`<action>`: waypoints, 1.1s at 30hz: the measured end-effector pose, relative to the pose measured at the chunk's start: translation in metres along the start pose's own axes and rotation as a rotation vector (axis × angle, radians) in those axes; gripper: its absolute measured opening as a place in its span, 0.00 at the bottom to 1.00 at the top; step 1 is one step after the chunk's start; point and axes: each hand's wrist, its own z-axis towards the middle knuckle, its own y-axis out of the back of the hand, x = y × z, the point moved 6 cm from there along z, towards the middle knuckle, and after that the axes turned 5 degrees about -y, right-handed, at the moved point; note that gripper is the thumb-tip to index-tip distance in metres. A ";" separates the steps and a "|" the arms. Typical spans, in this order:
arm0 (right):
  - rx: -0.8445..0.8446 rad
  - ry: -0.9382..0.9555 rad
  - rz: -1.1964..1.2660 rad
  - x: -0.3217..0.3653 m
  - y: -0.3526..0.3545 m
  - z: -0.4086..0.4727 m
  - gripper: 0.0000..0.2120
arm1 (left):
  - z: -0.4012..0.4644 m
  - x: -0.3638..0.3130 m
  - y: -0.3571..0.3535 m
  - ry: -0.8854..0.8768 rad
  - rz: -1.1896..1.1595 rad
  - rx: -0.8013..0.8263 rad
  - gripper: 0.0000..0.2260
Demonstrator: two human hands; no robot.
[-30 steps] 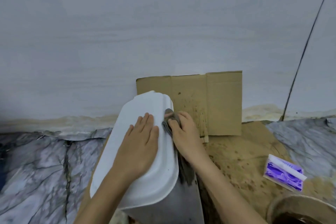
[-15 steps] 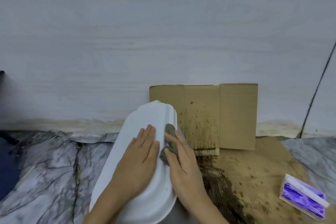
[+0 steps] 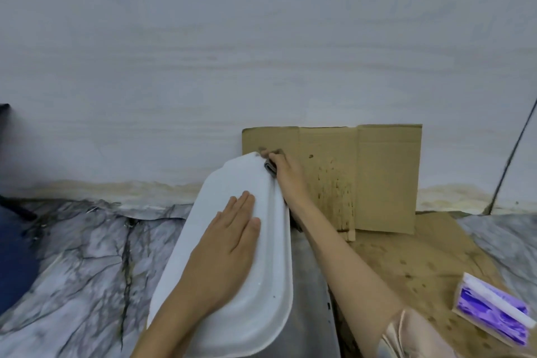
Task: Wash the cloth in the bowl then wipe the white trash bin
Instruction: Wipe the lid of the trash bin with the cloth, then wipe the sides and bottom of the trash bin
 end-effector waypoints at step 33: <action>-0.072 -0.301 -0.131 -0.130 0.008 -0.171 0.20 | -0.014 0.013 0.021 0.065 -0.056 0.056 0.29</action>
